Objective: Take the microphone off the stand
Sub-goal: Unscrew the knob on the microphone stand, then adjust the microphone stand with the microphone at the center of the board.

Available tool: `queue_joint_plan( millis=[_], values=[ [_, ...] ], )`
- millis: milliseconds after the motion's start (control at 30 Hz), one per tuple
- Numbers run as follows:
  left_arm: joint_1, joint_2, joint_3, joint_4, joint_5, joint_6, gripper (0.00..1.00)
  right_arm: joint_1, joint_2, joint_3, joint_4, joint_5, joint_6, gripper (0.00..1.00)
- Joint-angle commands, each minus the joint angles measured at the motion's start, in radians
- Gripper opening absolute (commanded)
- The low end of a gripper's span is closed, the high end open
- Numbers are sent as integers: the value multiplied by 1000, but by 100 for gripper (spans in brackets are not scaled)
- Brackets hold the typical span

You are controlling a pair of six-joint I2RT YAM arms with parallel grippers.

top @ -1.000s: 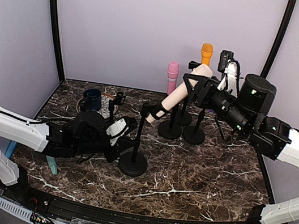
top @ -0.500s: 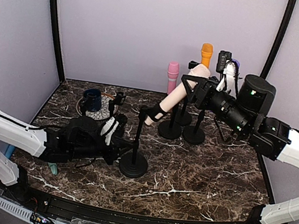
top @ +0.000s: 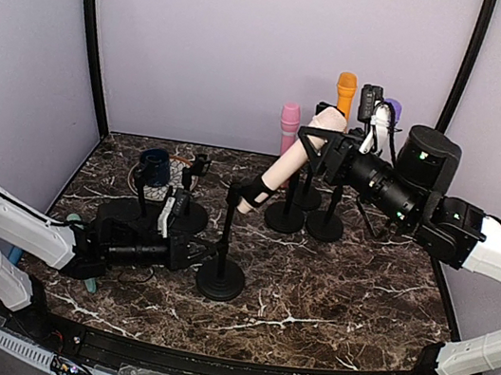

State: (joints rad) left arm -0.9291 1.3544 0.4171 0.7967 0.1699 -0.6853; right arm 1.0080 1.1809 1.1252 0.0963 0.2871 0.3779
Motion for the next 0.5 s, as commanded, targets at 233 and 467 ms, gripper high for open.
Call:
queue_joint_plan(
  millis=[233,467],
  values=[
    [25,139,-108,204,217,-308,0,1,3,-4,57,-12,-29,37],
    [25,128,-83,115,199,-268,0,1,3,-4,57,-54,-55,33]
  ],
)
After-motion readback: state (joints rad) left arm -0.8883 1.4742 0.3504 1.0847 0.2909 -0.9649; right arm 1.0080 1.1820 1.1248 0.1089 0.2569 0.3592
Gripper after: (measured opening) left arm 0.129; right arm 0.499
